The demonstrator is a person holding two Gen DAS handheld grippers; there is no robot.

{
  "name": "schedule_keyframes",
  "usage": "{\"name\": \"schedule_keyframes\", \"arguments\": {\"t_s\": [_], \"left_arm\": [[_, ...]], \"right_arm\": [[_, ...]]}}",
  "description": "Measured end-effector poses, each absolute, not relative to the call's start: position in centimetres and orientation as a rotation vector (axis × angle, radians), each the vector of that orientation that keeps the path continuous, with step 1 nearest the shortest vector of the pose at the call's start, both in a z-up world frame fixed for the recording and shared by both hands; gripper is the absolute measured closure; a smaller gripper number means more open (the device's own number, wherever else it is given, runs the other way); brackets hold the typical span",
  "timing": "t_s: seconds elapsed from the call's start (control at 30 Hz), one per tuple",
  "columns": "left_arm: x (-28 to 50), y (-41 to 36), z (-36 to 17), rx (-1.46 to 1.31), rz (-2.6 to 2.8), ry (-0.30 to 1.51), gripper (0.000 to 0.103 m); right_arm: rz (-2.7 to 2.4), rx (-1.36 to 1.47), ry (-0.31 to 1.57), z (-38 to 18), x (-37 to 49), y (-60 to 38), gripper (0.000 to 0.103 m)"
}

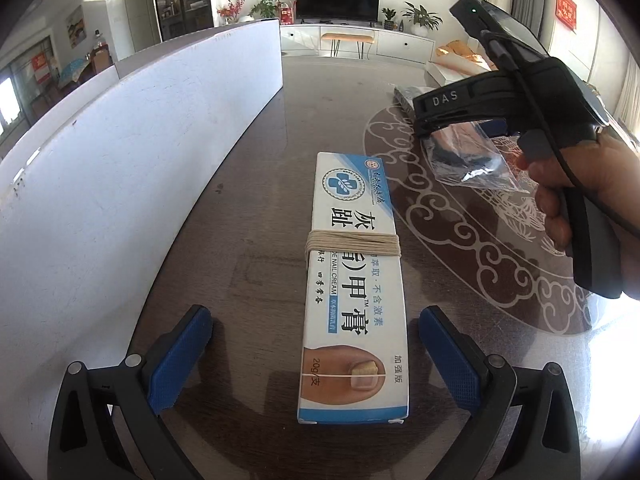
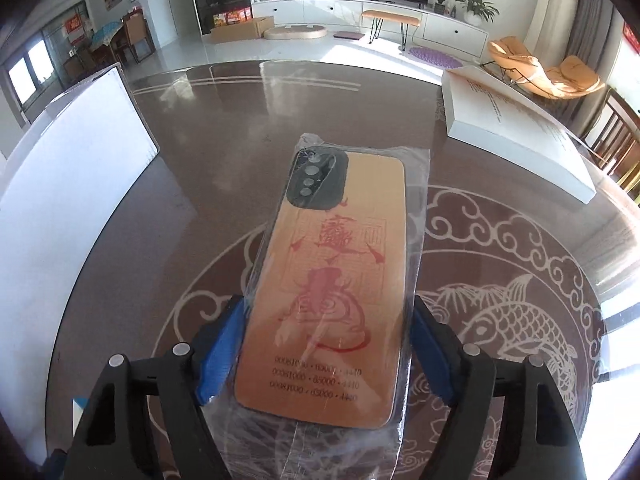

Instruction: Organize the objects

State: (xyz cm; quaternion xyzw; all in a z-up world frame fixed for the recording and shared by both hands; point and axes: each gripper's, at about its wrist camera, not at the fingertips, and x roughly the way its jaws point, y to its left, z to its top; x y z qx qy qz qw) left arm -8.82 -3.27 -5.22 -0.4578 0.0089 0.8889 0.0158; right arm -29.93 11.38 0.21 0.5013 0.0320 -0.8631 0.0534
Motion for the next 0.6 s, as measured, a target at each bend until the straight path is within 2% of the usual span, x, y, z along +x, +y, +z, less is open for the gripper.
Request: {"name": "schedule_keyframes", "arguments": {"t_s": [0.2,0.47,0.53,0.6], "left_arm": [[-8.8,-3.3,-5.2,-1.424,2.765,0.028,0.0],[-8.9,-3.4,-5.2,-1.423,2.765,0.028,0.0],[-8.8,-3.4,-5.2,-1.423,2.765,0.028,0.0],[-8.8,-3.3,-5.3,-1.423,2.765,0.028,0.0]], "right_arm": [[-2.598,1.411,0.157,0.1,-19.4,16.7,0.024],[-2.684,1.327,0.134,-0.2,-5.7,22.9,0.023],[-2.693,1.343,0.102,-0.3,-4.8,23.5,0.011],[-2.704,1.373,0.092,-0.5,-4.8,23.6,0.005]]}}
